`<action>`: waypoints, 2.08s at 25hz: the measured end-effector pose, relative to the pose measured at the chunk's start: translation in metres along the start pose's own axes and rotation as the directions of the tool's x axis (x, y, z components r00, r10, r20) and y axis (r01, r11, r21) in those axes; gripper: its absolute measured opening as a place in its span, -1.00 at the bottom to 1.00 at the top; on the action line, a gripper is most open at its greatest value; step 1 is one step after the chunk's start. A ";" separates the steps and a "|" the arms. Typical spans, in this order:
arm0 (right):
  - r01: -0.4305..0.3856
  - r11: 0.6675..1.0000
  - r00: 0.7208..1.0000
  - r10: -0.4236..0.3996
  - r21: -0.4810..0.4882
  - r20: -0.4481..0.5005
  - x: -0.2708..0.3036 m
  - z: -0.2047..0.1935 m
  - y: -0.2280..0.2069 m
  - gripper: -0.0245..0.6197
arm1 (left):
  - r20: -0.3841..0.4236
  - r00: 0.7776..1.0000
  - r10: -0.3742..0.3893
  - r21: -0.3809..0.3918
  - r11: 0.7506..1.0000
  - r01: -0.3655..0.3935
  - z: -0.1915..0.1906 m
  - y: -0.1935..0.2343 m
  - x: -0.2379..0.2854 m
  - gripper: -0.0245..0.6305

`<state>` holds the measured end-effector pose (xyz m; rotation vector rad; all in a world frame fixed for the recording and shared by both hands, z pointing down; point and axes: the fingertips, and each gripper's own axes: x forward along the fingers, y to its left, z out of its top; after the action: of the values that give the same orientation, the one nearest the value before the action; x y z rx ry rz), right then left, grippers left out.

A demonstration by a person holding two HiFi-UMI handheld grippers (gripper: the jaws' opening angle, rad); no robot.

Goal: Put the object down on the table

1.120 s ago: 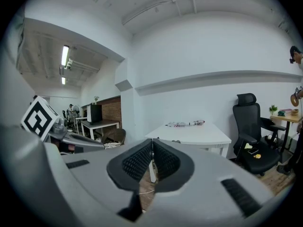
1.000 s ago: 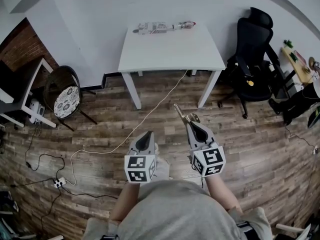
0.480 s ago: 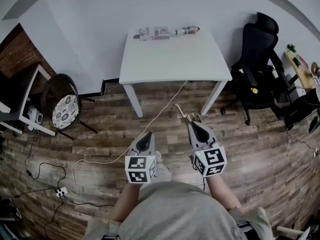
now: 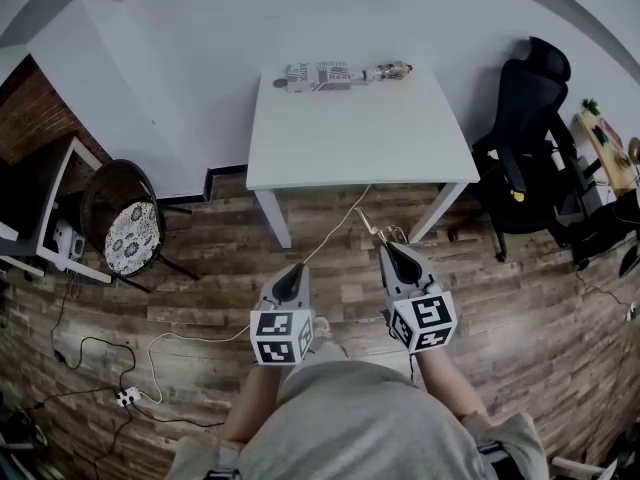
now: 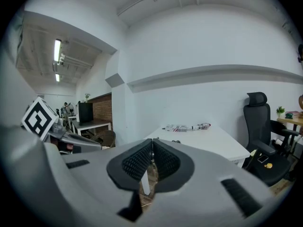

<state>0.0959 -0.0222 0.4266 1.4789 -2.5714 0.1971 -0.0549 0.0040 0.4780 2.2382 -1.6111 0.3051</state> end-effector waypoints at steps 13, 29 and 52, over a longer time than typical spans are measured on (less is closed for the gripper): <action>-0.001 1.000 1.000 0.001 0.001 0.008 0.098 0.026 -0.013 -0.89 | -0.006 1.000 -0.016 0.012 1.000 0.017 0.042 0.059 0.069 -0.88; 0.030 1.000 0.999 -0.029 -0.007 0.012 0.190 0.041 -0.022 -0.89 | -0.011 0.999 -0.043 0.007 0.999 0.043 0.069 0.120 0.135 -0.88; -0.022 1.000 0.999 0.022 -0.015 -0.024 0.274 0.031 -0.081 -0.89 | -0.031 0.999 0.041 -0.030 0.999 -0.042 0.082 0.144 0.213 -0.88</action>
<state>0.0277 -0.2996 0.4563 1.4346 -2.5658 0.1957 -0.1253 -0.2547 0.5081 2.1694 -1.6374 0.3216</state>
